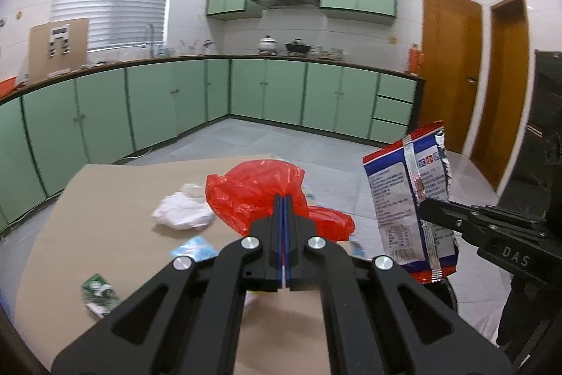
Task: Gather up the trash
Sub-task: 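Carry the red plastic bag and snack bag over the black bin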
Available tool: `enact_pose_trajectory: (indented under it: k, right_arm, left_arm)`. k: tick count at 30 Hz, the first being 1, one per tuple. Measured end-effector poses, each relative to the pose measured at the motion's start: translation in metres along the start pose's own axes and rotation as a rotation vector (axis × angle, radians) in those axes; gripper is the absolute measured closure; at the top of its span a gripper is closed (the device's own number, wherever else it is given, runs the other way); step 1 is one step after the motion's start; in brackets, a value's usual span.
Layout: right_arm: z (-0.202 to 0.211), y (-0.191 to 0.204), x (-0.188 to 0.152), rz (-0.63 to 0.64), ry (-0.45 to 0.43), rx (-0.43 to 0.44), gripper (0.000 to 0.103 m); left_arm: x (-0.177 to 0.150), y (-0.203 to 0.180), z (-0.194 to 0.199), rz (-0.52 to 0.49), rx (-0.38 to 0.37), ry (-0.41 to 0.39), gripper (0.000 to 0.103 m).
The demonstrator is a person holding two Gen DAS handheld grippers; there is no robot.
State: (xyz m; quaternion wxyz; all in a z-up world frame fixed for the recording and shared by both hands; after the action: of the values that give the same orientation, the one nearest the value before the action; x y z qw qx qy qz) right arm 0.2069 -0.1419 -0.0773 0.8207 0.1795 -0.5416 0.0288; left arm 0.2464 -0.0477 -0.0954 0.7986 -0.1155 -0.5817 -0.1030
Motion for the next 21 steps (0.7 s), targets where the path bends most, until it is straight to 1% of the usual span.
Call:
enact_pose_trajectory:
  k: [8,21]
  right_arm:
    - [0.028,-0.041,-0.003,-0.04,-0.022,-0.086,0.102]
    - [0.07,-0.114,-0.015,-0.108,-0.043,-0.246,0.102]
  left_arm:
    - [-0.001,-0.051,-0.013,-0.02,-0.103,0.009,0.103]
    - [-0.021,-0.131,-0.038,-0.055,-0.253,0.058,0.103]
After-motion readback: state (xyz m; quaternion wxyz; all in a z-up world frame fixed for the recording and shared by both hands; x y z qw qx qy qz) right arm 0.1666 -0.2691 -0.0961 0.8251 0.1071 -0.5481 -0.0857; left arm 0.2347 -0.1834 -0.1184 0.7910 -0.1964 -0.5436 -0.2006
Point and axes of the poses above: each gripper's, at about its wrist camera, not at the fingertips, and z roughly against the way its jaws point, y to its left, x to its top, the point moved 9 cm from there along -z, roughly the way its jaws point, and after that the axes turned 6 degrees about -y, right-handed, at the moved point
